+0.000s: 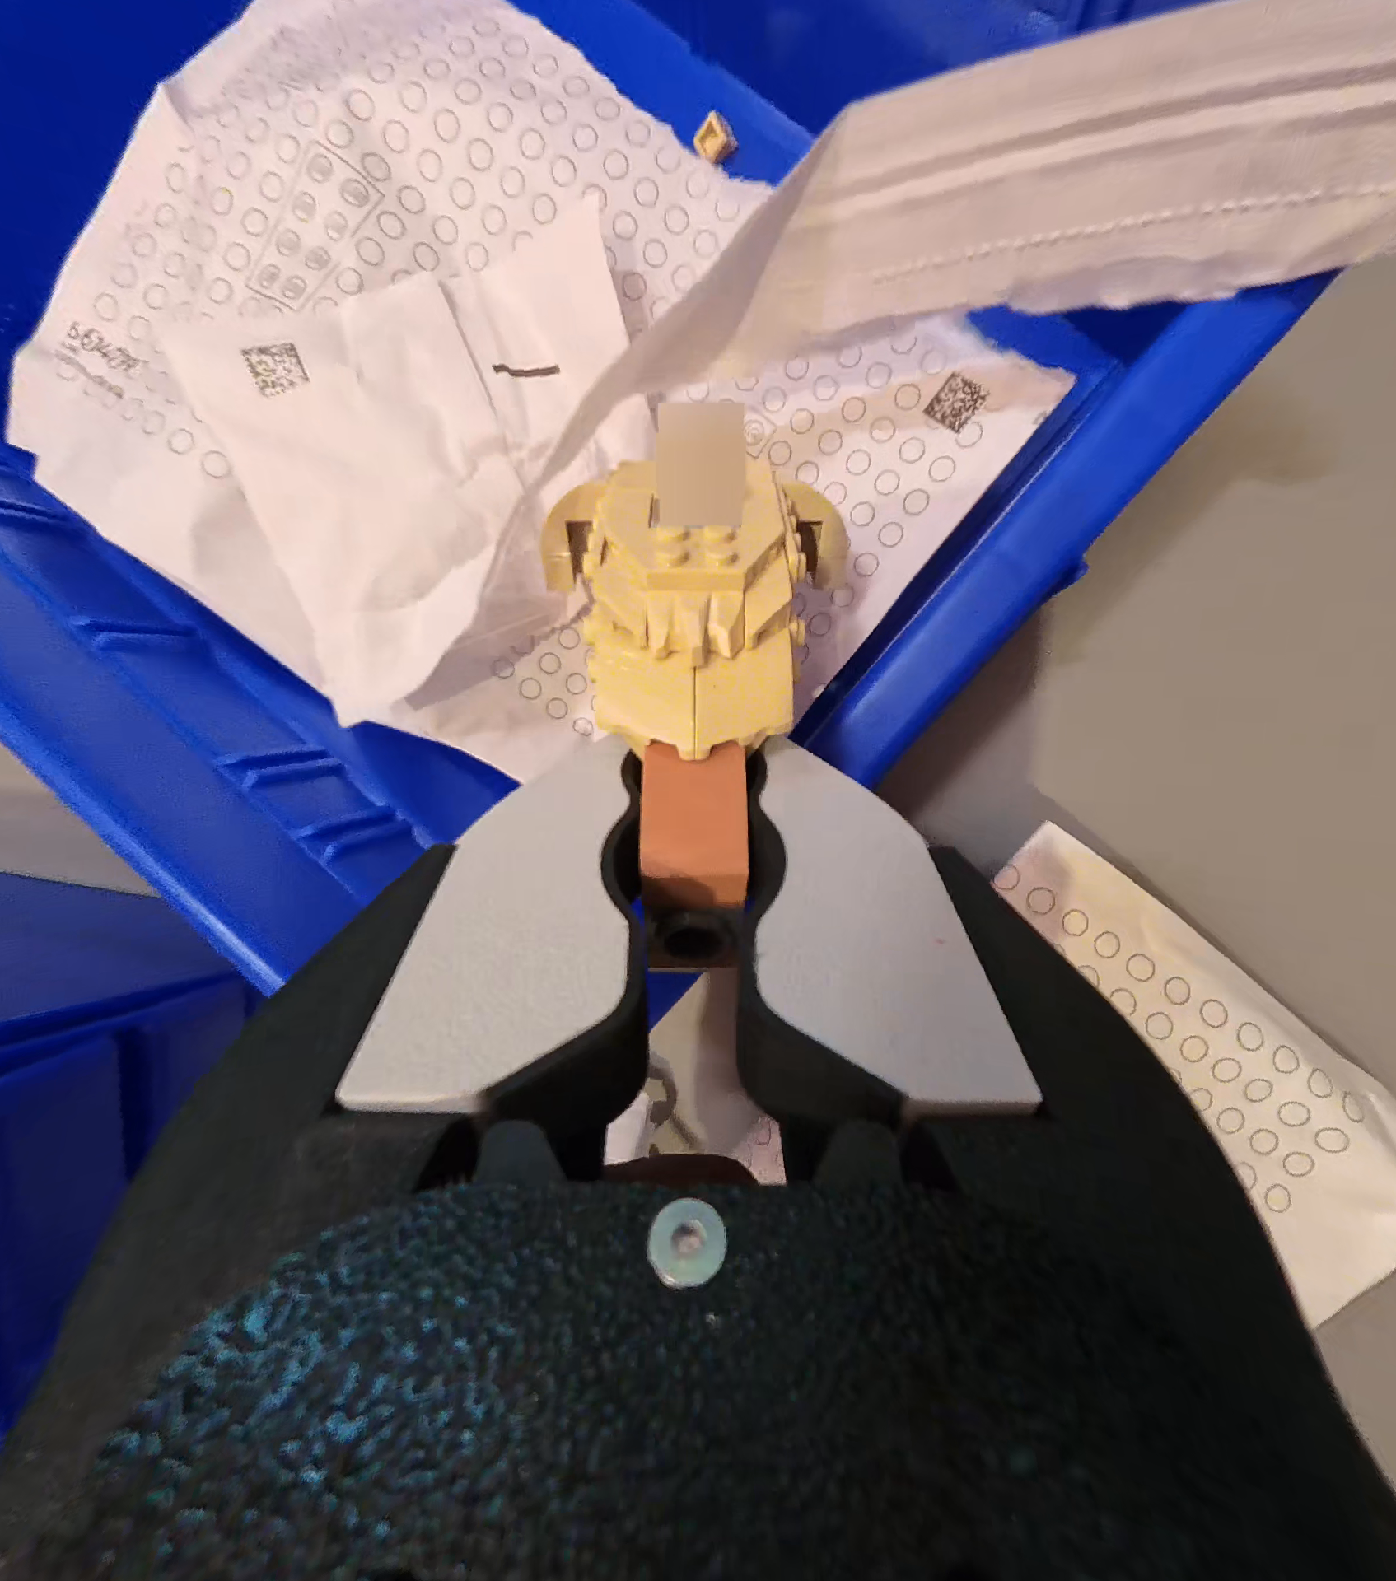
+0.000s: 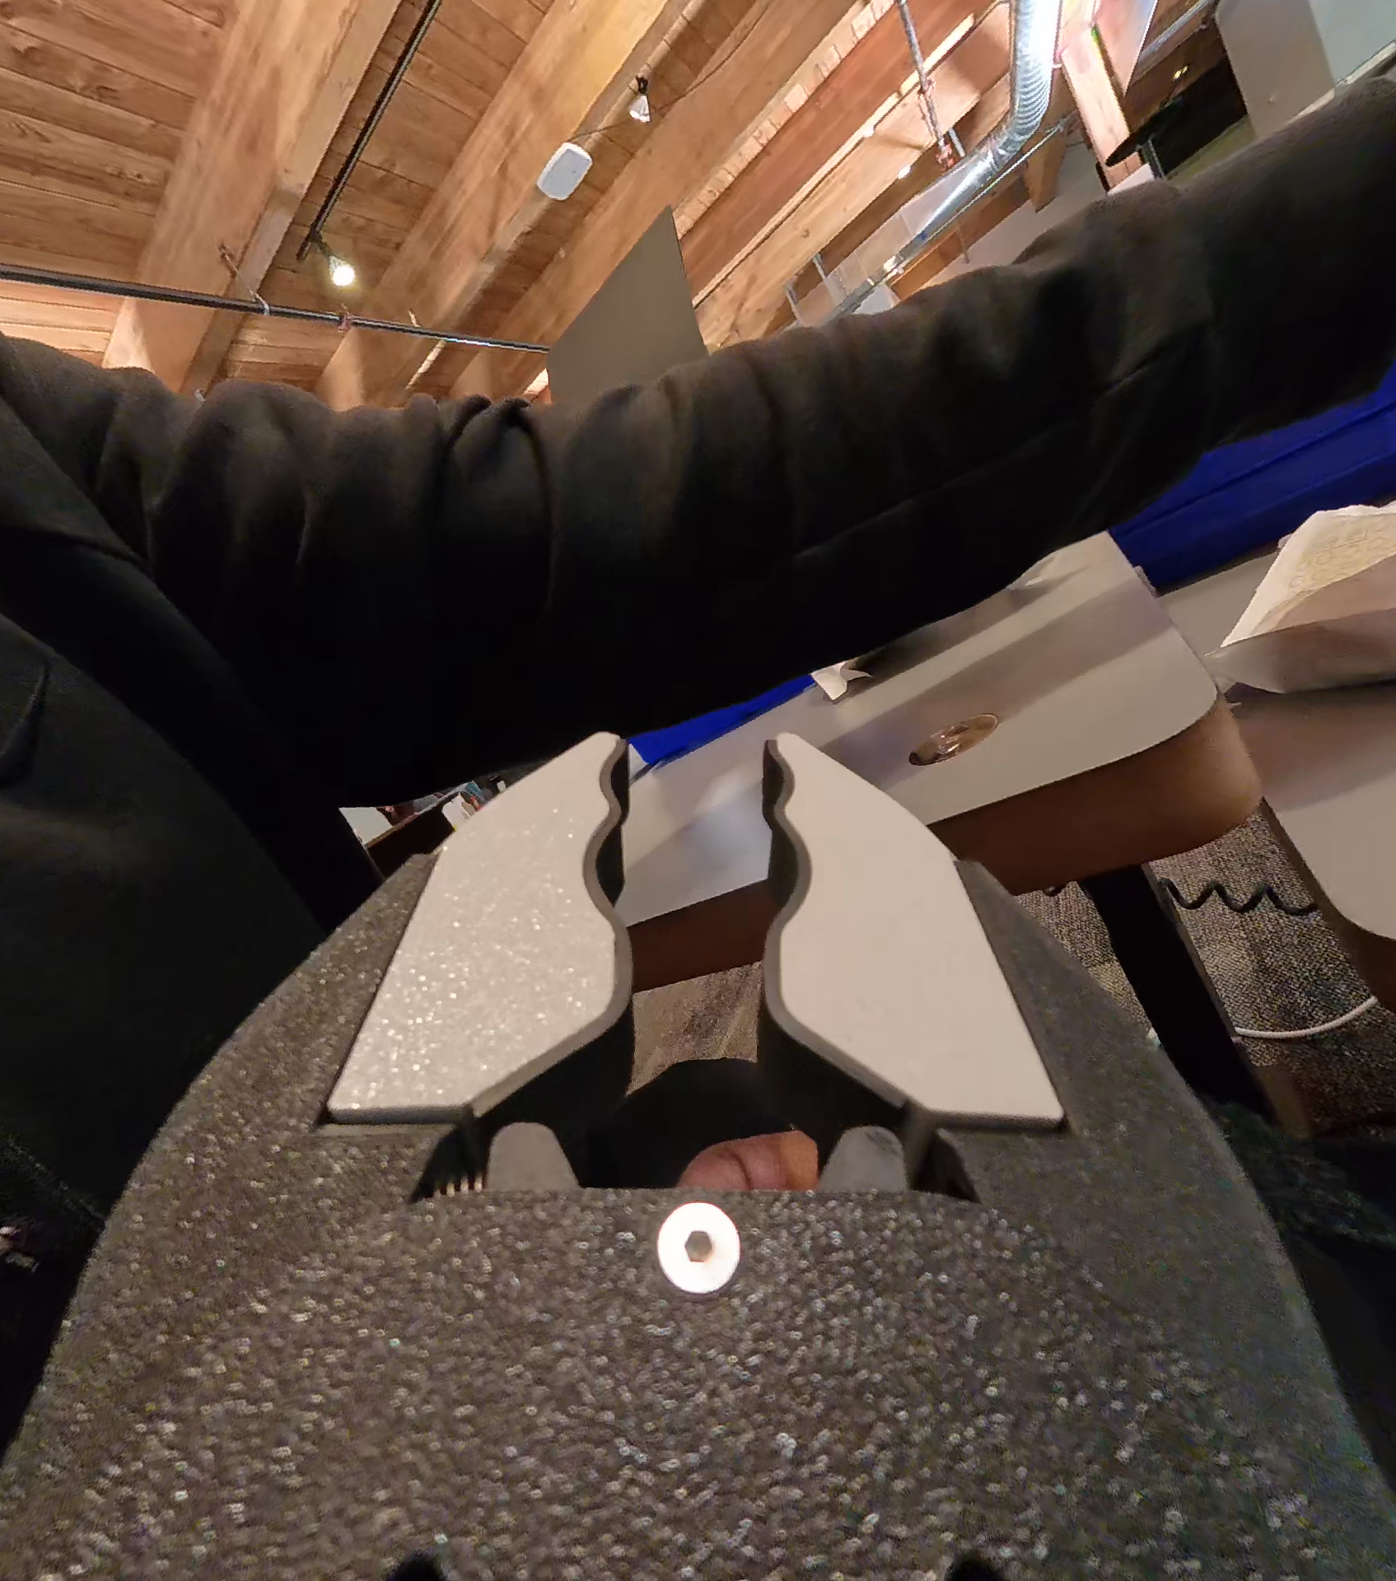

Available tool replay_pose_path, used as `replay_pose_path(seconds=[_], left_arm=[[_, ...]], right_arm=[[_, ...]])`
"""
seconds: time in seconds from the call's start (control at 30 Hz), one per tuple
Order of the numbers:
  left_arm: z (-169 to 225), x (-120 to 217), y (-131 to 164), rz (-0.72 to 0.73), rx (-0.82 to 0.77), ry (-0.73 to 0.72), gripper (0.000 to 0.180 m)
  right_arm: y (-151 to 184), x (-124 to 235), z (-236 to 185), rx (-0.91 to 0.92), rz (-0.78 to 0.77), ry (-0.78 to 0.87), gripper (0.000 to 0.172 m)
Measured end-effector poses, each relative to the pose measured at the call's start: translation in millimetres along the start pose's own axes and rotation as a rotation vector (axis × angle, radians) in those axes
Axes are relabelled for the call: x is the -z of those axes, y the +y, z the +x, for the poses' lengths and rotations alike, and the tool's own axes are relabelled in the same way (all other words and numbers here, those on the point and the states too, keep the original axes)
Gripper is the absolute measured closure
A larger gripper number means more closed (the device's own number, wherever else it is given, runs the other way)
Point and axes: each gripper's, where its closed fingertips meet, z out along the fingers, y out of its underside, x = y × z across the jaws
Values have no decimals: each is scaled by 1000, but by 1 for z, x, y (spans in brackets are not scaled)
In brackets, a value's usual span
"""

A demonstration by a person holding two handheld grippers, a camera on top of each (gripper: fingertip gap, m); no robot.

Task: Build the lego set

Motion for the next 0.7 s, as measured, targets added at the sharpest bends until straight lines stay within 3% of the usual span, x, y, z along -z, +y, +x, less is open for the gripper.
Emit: replay_pose_path(seconds=[0.3, 0.7], left_arm=[[4, 17, 5, 19, -39, 65, 146], [-4, 53, 20, 134, -116, 22, 140]], right_arm=[[8, -5, -1, -16, -16, -1, 142], [16, -12, -12, 3, -41, -20, 142]])
